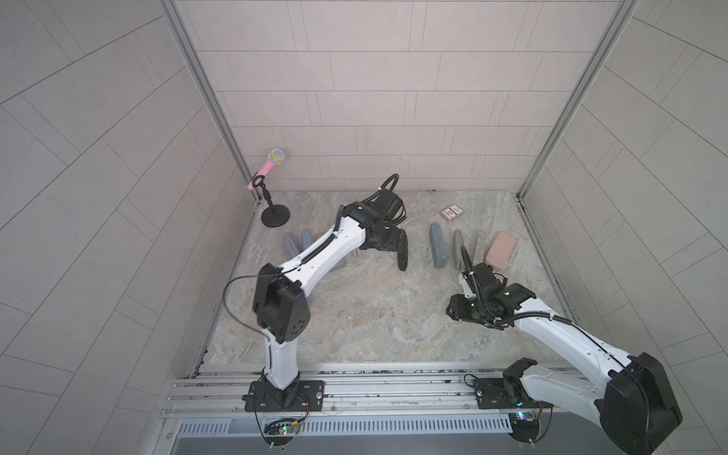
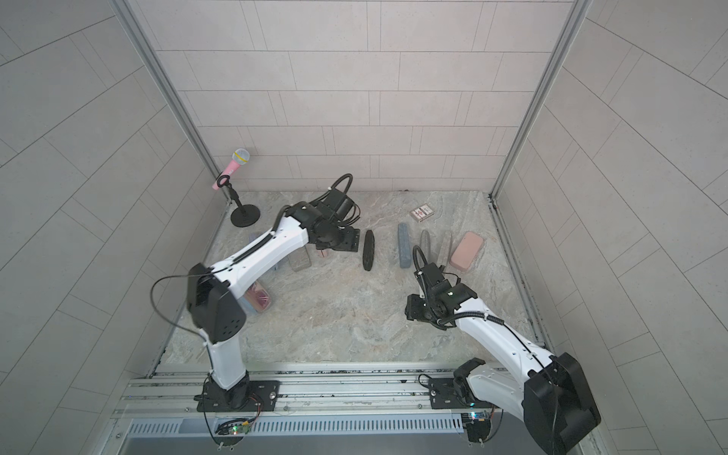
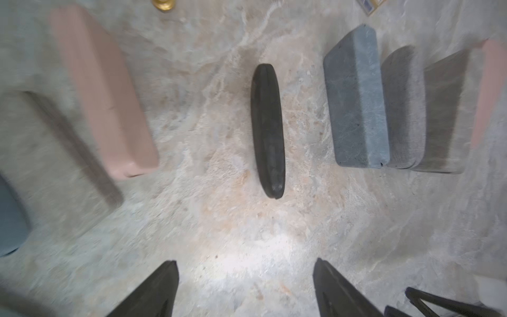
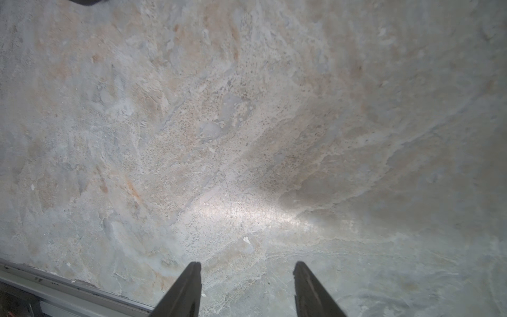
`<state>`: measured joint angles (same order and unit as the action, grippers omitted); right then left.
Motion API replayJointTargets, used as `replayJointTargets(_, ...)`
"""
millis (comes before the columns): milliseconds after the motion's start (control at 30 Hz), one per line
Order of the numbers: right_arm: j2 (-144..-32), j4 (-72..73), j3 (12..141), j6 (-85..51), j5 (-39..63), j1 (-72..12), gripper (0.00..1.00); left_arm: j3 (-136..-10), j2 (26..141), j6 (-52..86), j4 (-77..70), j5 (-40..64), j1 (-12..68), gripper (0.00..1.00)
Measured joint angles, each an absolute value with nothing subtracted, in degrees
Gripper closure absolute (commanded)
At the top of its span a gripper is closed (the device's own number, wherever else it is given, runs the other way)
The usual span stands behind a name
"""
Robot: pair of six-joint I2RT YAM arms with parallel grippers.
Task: Close the glasses case
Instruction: Place the glasses case at the center of the board, then pick up the glasses case at the center of the board.
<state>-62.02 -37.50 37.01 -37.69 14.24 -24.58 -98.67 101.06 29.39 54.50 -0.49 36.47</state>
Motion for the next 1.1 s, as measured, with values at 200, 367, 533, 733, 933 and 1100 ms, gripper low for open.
replayJointTargets(200,-62.1,-36.4,34.3,-37.6,15.9,-24.6,0.44,-75.4,82.8,33.8,54.9,-7.1,30.3,0.13)
replayJointTargets(367,-64.0,-35.7,34.2,-36.8,17.3,-24.6,0.44,-63.8,77.1,37.5,57.0,-10.8,25.7,0.13)
replayJointTargets(533,-66.5,-34.5,34.3,-35.9,18.5,-24.7,0.44,-60.4,71.8,39.2,58.5,-12.9,21.5,0.13)
replayJointTargets(733,-68.8,-32.8,34.3,-35.2,19.9,-25.0,0.45,-58.5,69.4,39.3,59.4,-13.6,13.3,0.15)
replayJointTargets(933,-71.8,-30.8,34.3,-34.2,21.5,-25.1,0.45,-56.1,70.2,37.7,59.0,-12.1,4.4,0.21)
replayJointTargets(1100,-74.4,-30.0,34.3,-33.3,22.5,-25.1,0.46,-54.9,73.3,36.4,57.5,-10.3,0.7,0.29)
